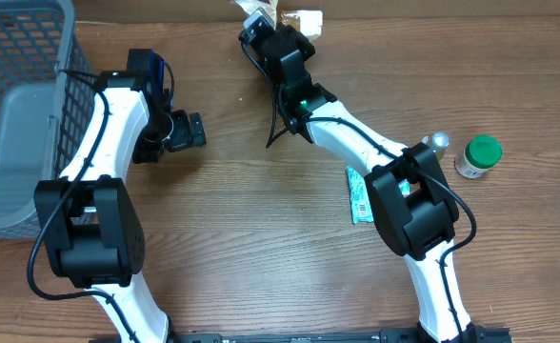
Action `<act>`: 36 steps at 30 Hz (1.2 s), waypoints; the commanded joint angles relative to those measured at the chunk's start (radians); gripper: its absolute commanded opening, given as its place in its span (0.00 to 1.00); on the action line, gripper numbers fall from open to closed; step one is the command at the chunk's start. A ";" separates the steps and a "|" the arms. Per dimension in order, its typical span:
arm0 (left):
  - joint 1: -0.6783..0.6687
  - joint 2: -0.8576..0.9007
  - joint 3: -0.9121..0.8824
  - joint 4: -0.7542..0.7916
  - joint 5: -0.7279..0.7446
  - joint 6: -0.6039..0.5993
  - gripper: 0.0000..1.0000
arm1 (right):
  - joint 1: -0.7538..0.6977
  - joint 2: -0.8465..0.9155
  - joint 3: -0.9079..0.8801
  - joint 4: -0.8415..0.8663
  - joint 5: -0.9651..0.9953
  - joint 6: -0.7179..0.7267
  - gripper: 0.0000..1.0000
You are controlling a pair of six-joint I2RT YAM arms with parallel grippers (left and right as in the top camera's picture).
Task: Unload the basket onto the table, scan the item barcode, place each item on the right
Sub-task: 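Hold the PanTree bag in front of the white scanner, then lower the PanTree bag back onto the table center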
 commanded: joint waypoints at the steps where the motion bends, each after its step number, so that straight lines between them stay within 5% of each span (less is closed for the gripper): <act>1: -0.006 -0.022 0.009 0.001 -0.006 0.019 1.00 | 0.000 0.006 0.024 0.008 -0.023 0.026 0.04; 17: -0.006 -0.022 0.009 0.001 -0.006 0.019 1.00 | 0.000 -0.040 0.025 -0.021 -0.006 0.057 0.04; 23: -0.006 -0.022 0.009 0.001 -0.006 0.019 0.99 | 0.000 -0.150 0.025 -0.079 -0.007 0.240 0.04; 36: -0.006 -0.022 0.009 0.001 -0.006 0.019 0.99 | 0.000 -0.319 0.025 -0.806 -0.332 0.698 0.04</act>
